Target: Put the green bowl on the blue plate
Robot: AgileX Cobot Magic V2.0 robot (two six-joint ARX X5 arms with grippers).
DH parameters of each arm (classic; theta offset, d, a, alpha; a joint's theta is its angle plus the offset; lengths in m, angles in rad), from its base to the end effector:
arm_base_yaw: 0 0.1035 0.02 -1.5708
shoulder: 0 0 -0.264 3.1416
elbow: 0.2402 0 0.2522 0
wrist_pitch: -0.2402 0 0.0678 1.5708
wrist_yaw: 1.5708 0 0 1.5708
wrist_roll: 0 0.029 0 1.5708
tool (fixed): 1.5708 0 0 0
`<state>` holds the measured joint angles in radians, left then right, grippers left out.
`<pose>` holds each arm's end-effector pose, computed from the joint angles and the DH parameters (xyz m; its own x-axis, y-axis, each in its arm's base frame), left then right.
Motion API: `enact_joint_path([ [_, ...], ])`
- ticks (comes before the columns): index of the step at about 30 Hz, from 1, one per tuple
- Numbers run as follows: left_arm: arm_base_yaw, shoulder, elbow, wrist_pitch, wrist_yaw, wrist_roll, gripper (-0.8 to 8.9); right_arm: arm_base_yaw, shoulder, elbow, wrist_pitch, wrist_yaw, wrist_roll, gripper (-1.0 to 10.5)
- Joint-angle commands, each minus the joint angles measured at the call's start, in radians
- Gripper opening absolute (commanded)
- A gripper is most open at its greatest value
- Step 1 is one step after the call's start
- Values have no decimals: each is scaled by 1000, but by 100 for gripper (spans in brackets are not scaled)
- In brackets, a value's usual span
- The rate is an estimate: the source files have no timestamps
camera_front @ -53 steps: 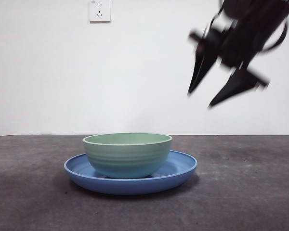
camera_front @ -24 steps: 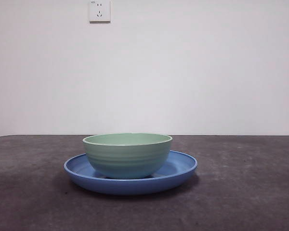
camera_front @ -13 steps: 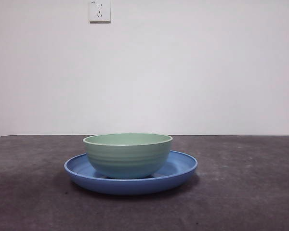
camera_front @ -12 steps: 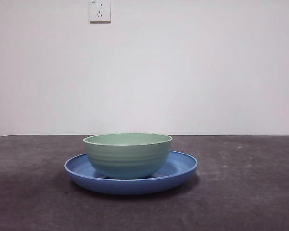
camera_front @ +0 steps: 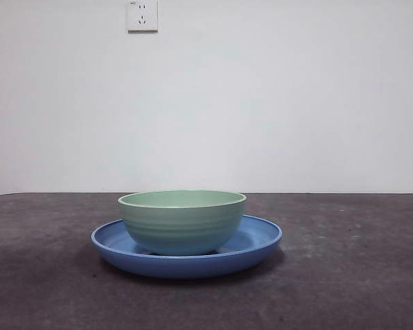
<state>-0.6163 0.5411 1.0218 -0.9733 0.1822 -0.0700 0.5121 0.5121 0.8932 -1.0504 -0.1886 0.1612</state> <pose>0.0525 -0.0436 0.3604 0.6024 -0.6487 -0.4651 0.6700 0.7276 -0.1471 0.0587 0.0393 0.3199 0.5797 0.5409 -0.6094 -0.5148 0.8228 0.2407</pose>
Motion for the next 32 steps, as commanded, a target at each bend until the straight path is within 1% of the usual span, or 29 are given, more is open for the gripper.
enact_joint_path([
  [1,37,-10,-4,16,3,-6,25,8,2,8,10,0,-5,24],
  [3,95,-21,-40,52,25,-6,25,8,2,8,10,0,-5,24],
  [5,164,-42,-100,108,24,-2,25,8,2,8,10,0,-5,24],
  [6,198,-57,-130,134,18,9,26,8,2,8,10,0,-5,24],
  [7,236,-76,-167,171,14,41,26,8,2,8,10,0,-5,24],
  [8,285,-106,-220,225,13,79,26,8,2,8,10,-1,-5,24],
  [11,397,-196,-380,359,13,117,26,8,2,8,10,0,-5,24],
  [14,506,-287,-562,506,8,119,26,8,2,8,10,4,-5,24],
  [17,582,-351,-720,637,8,119,26,8,2,8,10,5,-5,24],
  [19,614,-386,-806,709,-5,119,26,8,2,8,10,6,-5,24],
  [21,632,-415,-866,735,-22,118,26,8,2,8,10,6,-5,24],
  [28,641,-465,-934,735,-33,114,26,8,2,8,10,6,-5,24],
  [30,641,-489,-958,747,-34,98,26,8,2,8,10,6,-5,24],
  [32,641,-518,-982,768,-33,62,26,8,2,8,10,6,-5,24],
])
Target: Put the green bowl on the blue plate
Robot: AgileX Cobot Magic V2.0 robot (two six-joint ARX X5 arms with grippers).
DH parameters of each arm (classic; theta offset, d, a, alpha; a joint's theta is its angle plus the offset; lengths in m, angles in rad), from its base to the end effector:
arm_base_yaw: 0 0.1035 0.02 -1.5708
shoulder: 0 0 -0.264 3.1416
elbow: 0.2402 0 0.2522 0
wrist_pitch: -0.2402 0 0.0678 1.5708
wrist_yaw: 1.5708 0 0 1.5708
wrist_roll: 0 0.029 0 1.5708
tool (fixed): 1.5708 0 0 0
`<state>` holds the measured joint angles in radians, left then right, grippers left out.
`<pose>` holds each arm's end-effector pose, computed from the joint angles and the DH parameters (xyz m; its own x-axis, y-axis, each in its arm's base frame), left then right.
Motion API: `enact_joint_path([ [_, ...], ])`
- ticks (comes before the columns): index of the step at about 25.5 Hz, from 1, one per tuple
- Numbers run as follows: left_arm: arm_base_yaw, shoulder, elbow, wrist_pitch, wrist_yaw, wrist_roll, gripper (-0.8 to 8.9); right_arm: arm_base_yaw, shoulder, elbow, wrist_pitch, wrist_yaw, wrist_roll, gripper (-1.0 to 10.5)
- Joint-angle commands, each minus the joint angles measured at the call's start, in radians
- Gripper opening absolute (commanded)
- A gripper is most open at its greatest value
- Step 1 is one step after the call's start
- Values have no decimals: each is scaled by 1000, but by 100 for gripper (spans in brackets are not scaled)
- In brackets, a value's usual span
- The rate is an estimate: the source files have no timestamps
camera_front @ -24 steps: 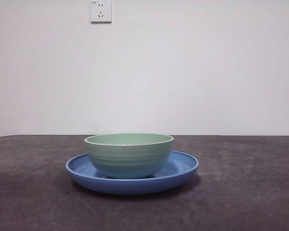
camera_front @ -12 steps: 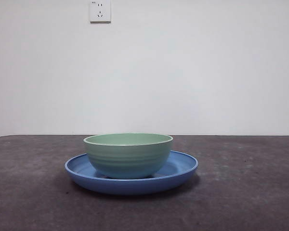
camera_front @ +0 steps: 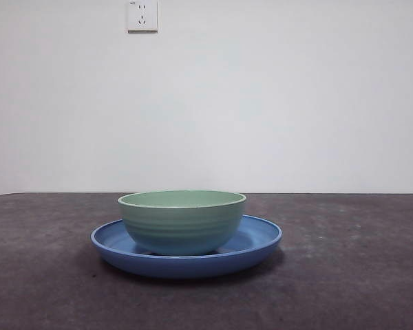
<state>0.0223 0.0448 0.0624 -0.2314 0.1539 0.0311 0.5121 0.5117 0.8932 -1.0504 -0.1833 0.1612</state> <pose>0.0945 -0.0023 0.1592 0.9689 -0.1317 -0.2097 0.1343 0.9909 -0.0021 0.0588 0.0391 0.3199 0.5831 0.5369 -0.6097 -0.5118 0.8256 0.2375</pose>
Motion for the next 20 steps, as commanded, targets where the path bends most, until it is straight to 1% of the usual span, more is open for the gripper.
enact_joint_path([
  [1,3,-37,-32,36,-5,-61,26,8,2,8,10,1,-5,24],
  [3,3,-42,-45,61,-5,-96,26,8,2,8,10,0,-5,24],
  [5,4,-42,-51,74,-5,-108,26,8,2,8,10,0,-5,24],
  [20,-11,-42,-51,52,-5,-96,26,8,2,8,11,0,-5,24],
])
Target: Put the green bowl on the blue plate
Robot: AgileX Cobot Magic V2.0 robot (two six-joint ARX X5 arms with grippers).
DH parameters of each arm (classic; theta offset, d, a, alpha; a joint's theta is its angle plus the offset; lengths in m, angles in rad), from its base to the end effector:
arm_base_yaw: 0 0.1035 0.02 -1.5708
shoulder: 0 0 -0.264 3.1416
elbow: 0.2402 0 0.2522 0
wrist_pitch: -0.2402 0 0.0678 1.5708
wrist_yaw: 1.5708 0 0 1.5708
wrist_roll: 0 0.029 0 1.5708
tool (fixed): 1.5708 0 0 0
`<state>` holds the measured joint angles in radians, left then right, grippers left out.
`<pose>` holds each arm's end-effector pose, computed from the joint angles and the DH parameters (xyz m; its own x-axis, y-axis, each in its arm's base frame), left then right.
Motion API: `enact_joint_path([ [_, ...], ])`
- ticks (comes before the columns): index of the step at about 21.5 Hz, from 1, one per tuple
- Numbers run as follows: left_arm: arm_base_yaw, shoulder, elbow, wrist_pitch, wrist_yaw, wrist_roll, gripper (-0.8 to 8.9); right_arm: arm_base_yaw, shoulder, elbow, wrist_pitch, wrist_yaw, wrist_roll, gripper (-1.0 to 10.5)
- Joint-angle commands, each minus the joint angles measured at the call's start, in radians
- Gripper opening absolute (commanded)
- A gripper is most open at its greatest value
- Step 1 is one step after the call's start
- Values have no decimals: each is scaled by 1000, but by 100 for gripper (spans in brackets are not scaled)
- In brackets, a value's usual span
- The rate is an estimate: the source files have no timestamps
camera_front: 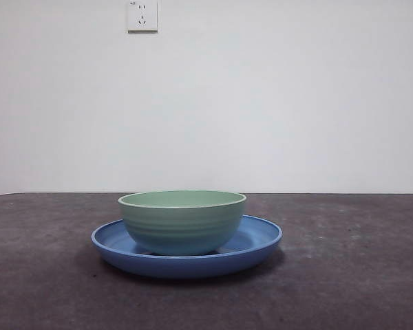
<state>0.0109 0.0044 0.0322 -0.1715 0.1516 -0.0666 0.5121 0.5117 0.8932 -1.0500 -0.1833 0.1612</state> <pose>0.0947 -0.0033 0.1576 0.9799 -0.1403 -0.1416 0.1288 0.9878 -0.0874 0.0588 0.0391 0.3200 0.5833 0.5370 -0.6094 -0.5119 0.8256 0.2375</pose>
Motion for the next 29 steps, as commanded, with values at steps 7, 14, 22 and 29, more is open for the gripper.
enact_joint_path([
  [7,2,-2,-21,-8,-23,34,26,8,2,8,10,0,-5,24],
  [14,-11,-2,-21,-13,-278,-8,27,8,2,8,10,0,-5,24],
  [22,-11,-2,-21,-11,-285,-10,27,8,2,8,10,1,-5,24],
  [29,-11,-1,-20,-11,-285,-10,27,8,2,8,10,0,-5,24],
])
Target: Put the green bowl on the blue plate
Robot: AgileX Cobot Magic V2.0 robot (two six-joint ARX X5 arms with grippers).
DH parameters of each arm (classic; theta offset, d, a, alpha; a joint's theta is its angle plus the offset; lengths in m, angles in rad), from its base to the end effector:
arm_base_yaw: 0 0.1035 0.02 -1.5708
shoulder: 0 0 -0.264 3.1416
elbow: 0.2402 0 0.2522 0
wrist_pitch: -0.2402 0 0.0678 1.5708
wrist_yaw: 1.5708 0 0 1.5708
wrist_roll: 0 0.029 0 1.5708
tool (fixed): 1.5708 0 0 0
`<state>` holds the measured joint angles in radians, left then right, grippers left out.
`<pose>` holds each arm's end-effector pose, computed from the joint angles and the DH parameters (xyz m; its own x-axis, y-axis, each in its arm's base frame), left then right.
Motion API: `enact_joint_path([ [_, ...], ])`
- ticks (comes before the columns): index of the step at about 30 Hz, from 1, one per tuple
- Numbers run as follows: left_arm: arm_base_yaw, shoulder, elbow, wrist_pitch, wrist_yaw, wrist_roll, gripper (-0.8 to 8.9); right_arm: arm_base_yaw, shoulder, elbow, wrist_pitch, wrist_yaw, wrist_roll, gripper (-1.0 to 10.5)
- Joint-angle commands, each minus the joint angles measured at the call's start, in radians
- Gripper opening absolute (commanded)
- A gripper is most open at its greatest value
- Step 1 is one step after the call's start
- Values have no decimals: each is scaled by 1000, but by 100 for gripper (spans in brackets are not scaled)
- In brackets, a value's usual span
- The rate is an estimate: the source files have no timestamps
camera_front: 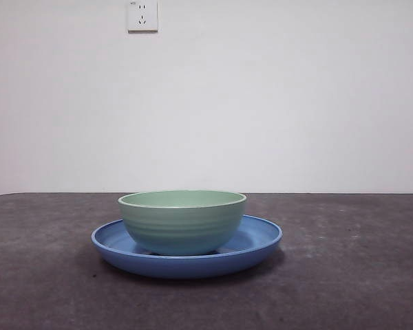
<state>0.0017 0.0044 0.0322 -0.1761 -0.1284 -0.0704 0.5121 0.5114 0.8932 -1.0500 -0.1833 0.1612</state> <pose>0.0947 0.0039 0.1572 0.9807 0.1297 -0.1465 -0.1384 0.9891 -0.0507 0.0587 0.0391 0.3200 0.5835 0.5371 -0.6092 -0.5120 0.8255 0.2375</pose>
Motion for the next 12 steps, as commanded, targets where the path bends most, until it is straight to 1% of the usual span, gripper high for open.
enact_joint_path([
  [1,-2,-1,-20,-6,-5,-6,27,8,2,8,10,0,-5,24],
  [10,-2,-1,-20,-6,-5,-6,27,-4,-3,8,9,1,-14,24],
  [11,-2,-1,-20,-6,-5,-6,27,-25,-14,8,19,9,-65,24],
  [12,-2,-1,-20,-6,-5,-6,27,-49,-21,7,35,11,-101,24],
])
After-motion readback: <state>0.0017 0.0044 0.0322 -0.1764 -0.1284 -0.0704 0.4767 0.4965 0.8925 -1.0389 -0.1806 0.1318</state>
